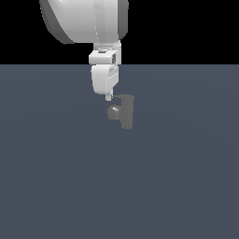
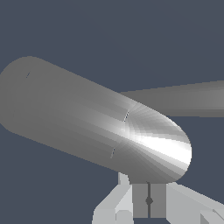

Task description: Turn on the faucet by rotating a designated handle.

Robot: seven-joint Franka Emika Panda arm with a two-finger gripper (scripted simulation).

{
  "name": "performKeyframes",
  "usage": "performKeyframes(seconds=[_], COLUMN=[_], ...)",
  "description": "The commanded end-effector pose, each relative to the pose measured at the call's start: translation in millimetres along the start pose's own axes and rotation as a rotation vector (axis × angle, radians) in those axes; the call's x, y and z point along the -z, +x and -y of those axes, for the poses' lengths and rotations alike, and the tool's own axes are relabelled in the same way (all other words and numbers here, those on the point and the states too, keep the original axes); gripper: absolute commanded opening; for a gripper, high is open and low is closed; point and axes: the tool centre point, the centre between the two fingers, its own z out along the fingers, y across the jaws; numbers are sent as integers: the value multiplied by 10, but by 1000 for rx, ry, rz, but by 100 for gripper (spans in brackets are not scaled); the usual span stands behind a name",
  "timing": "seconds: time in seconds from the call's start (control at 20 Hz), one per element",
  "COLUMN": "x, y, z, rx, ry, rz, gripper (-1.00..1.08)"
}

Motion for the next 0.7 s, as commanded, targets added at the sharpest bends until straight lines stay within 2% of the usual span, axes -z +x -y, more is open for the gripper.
performKeyframes(seconds=[0.0, 0.5, 0.55, 0.6, 0.65], x=[-5, -12, -12, 15, 13], y=[196, 818, 818, 500, 544], z=[-15, -138, -138, -133, -111], rx=[-12, -19, -19, 23, 21], ry=[-1, -5, -5, 0, 0], rz=[-3, -6, -6, 7, 6], gripper=[-100, -100, -100, -100, -100])
